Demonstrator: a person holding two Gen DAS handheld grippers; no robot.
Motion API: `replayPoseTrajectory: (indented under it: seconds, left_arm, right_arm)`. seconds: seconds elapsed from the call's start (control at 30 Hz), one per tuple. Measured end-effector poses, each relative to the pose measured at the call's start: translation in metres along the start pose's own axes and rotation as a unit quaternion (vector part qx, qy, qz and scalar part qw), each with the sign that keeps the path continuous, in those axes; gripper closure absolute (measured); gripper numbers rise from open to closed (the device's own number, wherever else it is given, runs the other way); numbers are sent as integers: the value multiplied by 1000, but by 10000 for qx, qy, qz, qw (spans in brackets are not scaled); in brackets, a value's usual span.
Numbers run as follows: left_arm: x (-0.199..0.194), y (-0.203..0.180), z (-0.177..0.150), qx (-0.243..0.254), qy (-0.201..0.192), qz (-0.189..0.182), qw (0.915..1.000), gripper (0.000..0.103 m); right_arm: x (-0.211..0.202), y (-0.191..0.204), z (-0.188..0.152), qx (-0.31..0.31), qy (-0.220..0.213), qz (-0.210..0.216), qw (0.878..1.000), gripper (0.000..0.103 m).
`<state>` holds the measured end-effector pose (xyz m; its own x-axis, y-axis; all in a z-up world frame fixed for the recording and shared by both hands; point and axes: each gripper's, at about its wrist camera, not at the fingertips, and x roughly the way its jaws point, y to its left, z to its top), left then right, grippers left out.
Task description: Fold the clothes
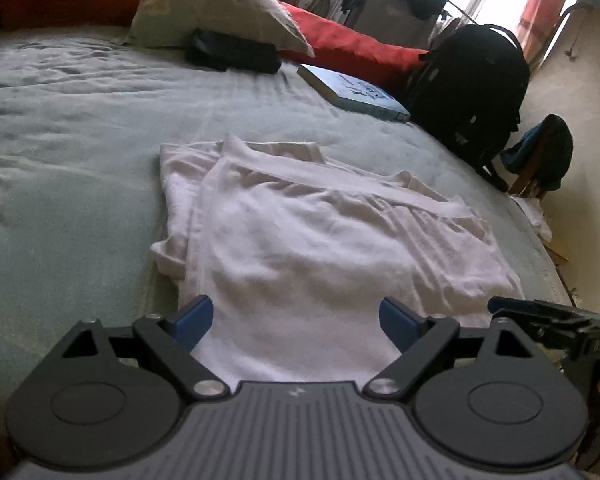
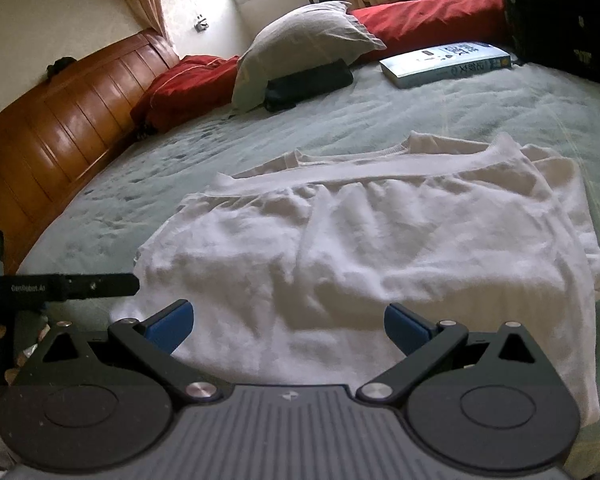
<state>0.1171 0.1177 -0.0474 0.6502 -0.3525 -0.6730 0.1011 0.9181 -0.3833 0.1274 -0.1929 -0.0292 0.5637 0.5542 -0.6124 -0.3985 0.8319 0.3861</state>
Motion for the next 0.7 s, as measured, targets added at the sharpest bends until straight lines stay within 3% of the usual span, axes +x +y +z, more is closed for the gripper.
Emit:
replayPoseTrajectory:
  seconds: [0.13, 0.43, 0.53, 0.7]
  left_arm:
    - [5, 4, 4, -36, 72, -54, 10000, 13]
    - [-8, 35, 46, 47, -262, 115, 9996, 13]
    - [5, 55, 60, -131, -128, -4, 9998, 13]
    - [41, 89, 71, -726, 484, -616, 9943, 13]
  right_arm:
    - [0, 3, 0, -69, 7, 24, 10000, 0]
    - [2, -2, 1, 67, -2, -48, 10000, 0]
    - [3, -2, 1, 66, 4, -52, 10000, 0]
    - [4, -7, 2, 126, 1, -146, 9998, 0]
